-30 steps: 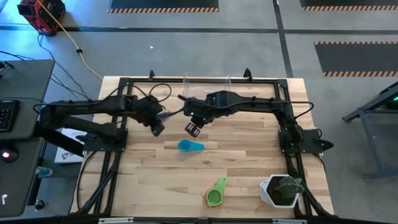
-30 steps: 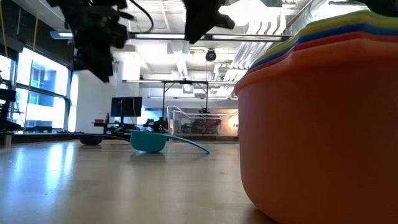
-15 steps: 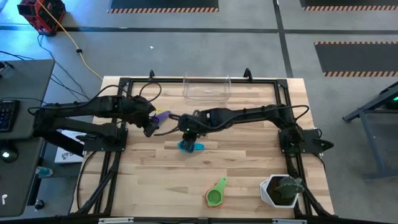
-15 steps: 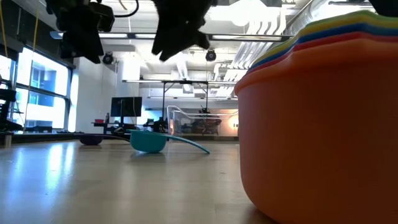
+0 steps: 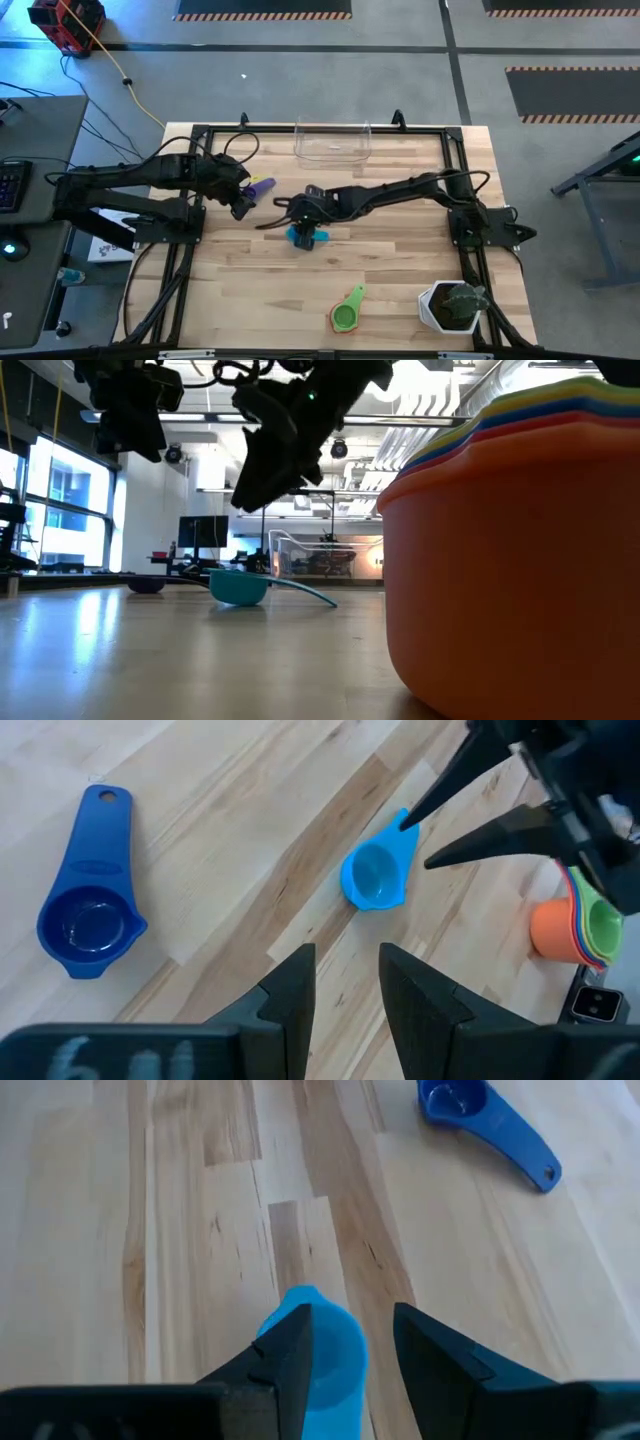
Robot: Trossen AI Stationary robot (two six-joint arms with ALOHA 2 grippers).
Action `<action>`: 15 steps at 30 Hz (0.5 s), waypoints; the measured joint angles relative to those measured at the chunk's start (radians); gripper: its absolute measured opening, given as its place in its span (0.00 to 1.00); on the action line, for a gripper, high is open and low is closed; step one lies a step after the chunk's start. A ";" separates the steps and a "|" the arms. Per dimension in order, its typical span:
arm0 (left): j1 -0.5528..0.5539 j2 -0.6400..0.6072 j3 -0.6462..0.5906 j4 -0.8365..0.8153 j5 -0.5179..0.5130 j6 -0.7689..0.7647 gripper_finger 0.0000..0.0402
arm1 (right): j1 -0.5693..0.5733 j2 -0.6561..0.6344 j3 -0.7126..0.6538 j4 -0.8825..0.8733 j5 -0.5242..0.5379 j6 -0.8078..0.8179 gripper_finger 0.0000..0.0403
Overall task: Nest measuring cups in basket
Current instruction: Stack the light blue measuring cup on the green measuring cup
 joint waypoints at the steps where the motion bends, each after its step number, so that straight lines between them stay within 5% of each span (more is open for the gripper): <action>1: 0.000 0.000 0.000 0.000 0.000 0.000 0.26 | -0.001 0.000 -0.017 0.016 0.000 0.003 0.33; 15: 0.000 0.000 0.000 0.000 -0.003 0.000 0.26 | -0.002 0.001 -0.189 0.187 0.000 0.006 0.33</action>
